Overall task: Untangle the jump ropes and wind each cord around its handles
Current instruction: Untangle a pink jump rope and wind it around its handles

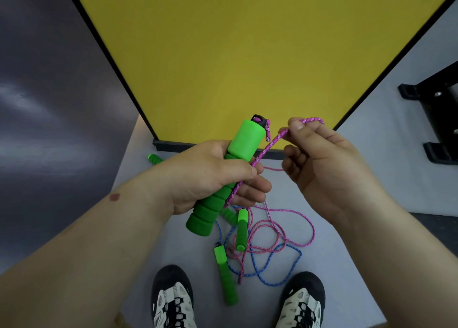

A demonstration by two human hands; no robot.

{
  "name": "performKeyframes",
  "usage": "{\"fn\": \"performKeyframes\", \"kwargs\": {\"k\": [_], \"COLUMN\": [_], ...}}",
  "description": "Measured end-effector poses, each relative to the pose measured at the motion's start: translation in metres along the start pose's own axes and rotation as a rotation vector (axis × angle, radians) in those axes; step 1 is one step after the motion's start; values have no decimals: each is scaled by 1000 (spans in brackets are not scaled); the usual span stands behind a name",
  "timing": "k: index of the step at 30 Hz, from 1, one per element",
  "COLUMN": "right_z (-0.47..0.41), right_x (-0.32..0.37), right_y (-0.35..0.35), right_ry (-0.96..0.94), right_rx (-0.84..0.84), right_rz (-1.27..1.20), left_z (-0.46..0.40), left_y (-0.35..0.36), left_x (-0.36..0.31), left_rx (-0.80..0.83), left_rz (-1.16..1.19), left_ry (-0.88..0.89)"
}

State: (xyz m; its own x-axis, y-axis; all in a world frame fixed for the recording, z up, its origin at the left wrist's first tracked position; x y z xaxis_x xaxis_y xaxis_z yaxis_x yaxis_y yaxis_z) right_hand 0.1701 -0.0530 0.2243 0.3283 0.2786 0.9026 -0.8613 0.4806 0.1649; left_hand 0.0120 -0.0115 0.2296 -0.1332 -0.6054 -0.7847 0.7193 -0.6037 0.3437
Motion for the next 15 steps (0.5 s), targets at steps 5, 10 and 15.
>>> {"fn": "performKeyframes", "kwargs": {"k": [5,10,15], "right_z": [6,3,0], "right_x": [-12,-6,2], "right_y": [16,7,-2], "right_ry": [83,15,-31], "right_rx": [194,76,-37], "right_rz": [109,98,8], "left_z": [0,-1,-1], "left_y": [2,1,0], "left_x": [0,-1,-1], "left_rx": [-15,-17,-18], "left_rz": [-3,-4,-23], "left_ry": [0,4,6]}}
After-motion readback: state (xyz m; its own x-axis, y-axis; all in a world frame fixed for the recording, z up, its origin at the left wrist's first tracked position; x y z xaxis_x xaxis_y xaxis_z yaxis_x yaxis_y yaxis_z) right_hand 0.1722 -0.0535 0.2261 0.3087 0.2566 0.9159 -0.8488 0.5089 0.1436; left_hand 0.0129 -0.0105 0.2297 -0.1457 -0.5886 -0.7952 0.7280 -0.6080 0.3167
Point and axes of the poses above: each hand's wrist, its own z-axis away from the middle knuckle, its own y-axis out of the palm, x = y × z, the point moved 6 cm from there along -z, towards the middle knuckle, and after that the axes turned 10 degrees about z, right-handed, at the moved point
